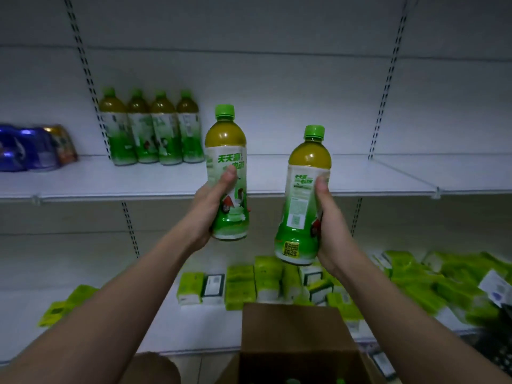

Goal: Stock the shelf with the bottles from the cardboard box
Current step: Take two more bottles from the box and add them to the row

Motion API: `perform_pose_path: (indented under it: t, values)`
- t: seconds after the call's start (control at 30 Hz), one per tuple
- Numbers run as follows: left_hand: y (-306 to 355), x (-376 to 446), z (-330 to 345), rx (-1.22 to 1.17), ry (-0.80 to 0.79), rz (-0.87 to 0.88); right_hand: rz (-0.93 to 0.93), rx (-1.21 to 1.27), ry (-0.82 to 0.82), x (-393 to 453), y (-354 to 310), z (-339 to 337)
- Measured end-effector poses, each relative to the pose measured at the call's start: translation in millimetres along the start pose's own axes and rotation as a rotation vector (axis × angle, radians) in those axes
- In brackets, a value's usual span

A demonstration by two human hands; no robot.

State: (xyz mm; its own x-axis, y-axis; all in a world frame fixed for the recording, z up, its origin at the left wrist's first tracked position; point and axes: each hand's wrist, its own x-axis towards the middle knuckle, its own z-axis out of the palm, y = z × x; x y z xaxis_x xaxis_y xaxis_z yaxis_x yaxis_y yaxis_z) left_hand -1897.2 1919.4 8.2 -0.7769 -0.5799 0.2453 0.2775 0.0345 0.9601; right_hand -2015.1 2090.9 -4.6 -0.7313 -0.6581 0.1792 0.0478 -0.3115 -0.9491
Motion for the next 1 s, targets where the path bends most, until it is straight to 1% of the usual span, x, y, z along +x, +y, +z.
perform_pose_path:
  t: [0.07,0.17,0.37,0.5,0.6,0.7,0.83,1.0]
  values:
    - [15.8,15.4,-9.9,0.051,0.064,0.070,-0.074,-0.064,0.006,17.5,-11.1,10.9]
    - [33.6,38.8,-25.8,0.093,0.096,0.132,-0.149,-0.113,-0.005,43.0,-22.5,25.1]
    - [45.6,76.6,-47.6,0.106,0.222,0.141,-0.207,-0.154,0.013,88.2,-33.8,48.6]
    - [33.7,94.1,-61.6,0.145,0.221,0.116,-0.256,-0.224,0.035,116.3,-30.3,60.6]
    - [27.3,106.1,-70.8,0.176,0.235,0.127,-0.250,-0.262,0.017,138.9,-19.9,67.6]
    - [25.4,114.6,-76.7,0.230,0.212,0.134,-0.233,-0.262,0.008,153.3,-11.3,73.3]
    - [25.7,117.8,-75.5,0.287,0.183,0.110,-0.219,-0.258,0.020,161.4,-9.7,74.8]
    - [29.1,116.4,-70.6,0.364,0.192,0.062,-0.170,-0.333,-0.032,157.7,-15.5,69.3]
